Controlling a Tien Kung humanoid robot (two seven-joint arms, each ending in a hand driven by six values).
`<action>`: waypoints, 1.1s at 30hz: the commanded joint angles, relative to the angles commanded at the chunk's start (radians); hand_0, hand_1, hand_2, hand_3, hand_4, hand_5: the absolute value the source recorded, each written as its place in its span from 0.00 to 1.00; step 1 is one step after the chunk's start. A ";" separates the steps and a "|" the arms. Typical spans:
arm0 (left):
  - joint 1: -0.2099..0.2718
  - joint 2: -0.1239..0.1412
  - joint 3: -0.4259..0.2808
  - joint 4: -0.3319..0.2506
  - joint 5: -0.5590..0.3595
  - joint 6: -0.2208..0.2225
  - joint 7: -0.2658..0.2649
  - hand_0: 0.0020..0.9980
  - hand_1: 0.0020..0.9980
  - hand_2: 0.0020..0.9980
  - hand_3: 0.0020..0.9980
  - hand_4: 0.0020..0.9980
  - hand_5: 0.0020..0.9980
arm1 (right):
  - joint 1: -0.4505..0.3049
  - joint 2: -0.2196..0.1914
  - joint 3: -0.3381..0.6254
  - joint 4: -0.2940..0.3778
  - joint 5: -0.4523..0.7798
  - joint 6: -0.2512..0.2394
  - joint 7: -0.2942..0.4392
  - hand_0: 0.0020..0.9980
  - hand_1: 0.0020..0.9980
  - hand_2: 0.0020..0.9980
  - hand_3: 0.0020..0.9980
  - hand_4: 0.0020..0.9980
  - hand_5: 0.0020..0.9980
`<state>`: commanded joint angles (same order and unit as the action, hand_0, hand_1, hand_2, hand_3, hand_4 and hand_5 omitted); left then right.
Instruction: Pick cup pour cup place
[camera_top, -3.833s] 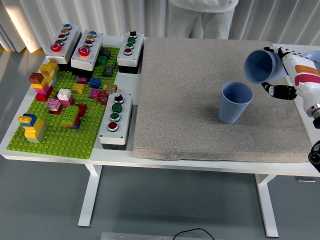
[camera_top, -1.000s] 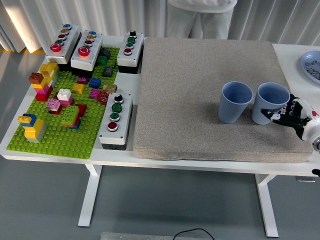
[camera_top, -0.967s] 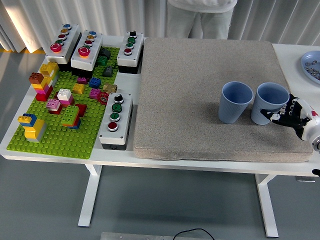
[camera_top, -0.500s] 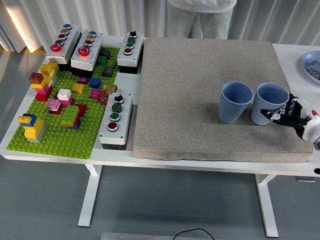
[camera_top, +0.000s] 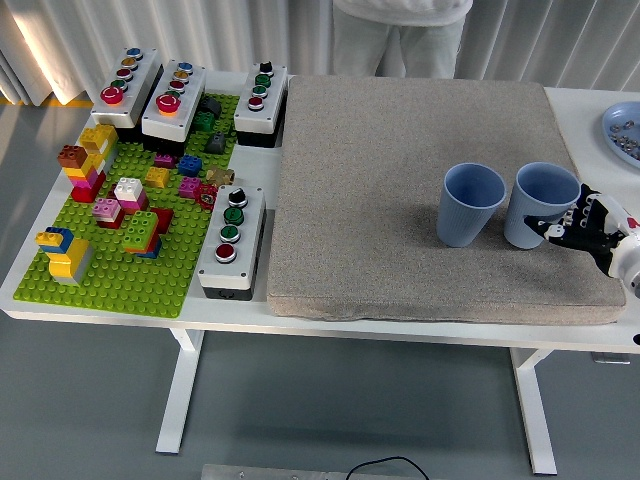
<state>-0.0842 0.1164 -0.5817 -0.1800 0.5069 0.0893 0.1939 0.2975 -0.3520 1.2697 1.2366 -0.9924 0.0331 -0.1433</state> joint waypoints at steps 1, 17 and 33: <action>0.000 0.000 0.001 0.000 -0.001 0.000 0.000 0.72 0.77 0.82 0.66 0.51 0.95 | 0.000 0.001 0.000 -0.001 0.003 0.001 0.001 0.88 0.84 0.92 0.92 0.78 0.18; 0.003 0.001 0.007 0.000 -0.003 -0.001 0.000 0.72 0.77 0.82 0.66 0.51 0.95 | -0.003 0.003 -0.001 -0.002 0.009 0.008 0.007 0.89 0.85 0.93 0.96 0.79 0.18; 0.001 0.000 0.010 0.000 -0.007 0.000 -0.001 0.72 0.77 0.82 0.66 0.51 0.95 | -0.005 0.008 0.008 -0.016 0.002 0.044 0.003 0.90 0.88 0.98 1.00 0.82 0.21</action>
<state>-0.0832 0.1164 -0.5715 -0.1800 0.5003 0.0889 0.1932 0.2924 -0.3444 1.2778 1.2211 -0.9905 0.0767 -0.1406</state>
